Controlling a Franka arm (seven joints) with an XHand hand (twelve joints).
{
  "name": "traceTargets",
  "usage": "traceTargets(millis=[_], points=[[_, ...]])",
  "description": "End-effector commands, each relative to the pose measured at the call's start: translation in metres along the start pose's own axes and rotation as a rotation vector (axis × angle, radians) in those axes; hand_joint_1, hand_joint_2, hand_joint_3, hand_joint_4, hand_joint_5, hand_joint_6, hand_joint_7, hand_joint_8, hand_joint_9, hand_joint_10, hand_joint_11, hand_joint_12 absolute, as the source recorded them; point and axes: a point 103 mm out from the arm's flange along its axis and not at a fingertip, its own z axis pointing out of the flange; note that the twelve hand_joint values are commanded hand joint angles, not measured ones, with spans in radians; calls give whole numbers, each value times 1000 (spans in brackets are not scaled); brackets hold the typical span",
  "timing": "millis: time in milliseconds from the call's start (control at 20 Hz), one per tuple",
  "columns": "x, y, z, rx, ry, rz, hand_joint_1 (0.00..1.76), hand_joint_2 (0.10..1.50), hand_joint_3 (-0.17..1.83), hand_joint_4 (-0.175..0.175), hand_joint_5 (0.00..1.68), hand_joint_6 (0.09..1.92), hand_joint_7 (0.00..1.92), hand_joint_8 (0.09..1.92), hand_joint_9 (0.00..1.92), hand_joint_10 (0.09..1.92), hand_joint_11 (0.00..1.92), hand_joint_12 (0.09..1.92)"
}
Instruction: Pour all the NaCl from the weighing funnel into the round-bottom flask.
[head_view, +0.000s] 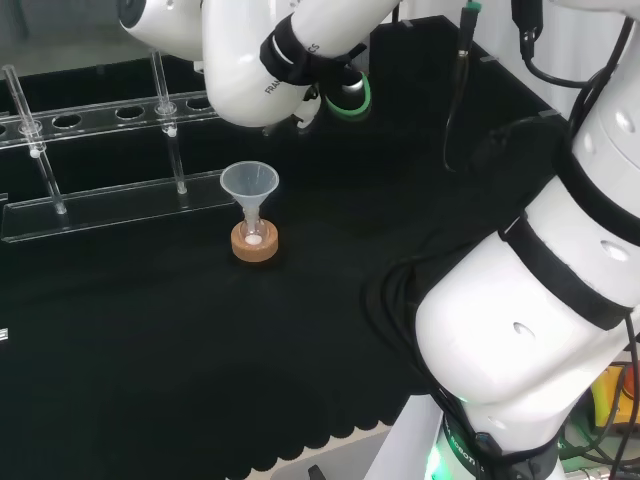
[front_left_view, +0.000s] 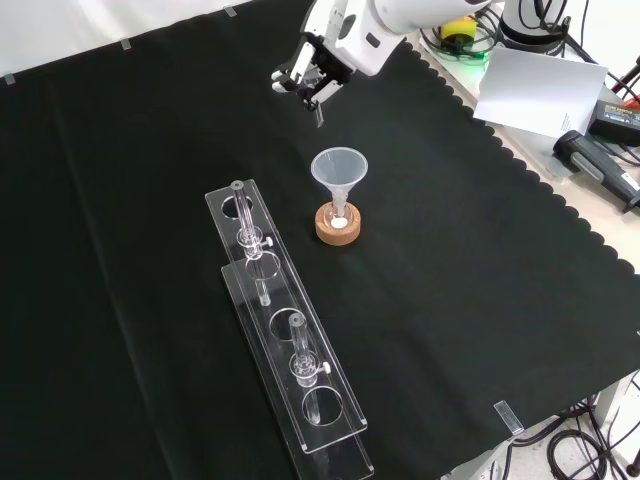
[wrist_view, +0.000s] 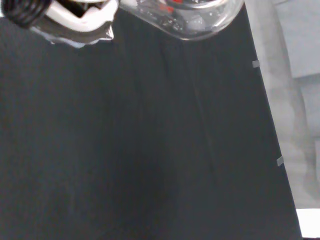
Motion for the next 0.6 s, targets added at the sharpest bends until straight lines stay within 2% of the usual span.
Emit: traceTargets(millis=[50,300,450,600], points=[[-17,-10,-1,-18,76,105,1111,682,580,175,1312,560,1694,87,1336,87,0,1549],[-18,-13,-3,-14,243,295,1111,682,580,175,1311,561,1694,87,1337,87,0,1549],[-17,-17,2,-14,288,349,1111,682,580,175,1311,562,1695,87,1337,87,0,1550],[-16,-20,4,-31,330,364,1111,682,580,175,1310,563,1695,87,1338,87,0,1551]])
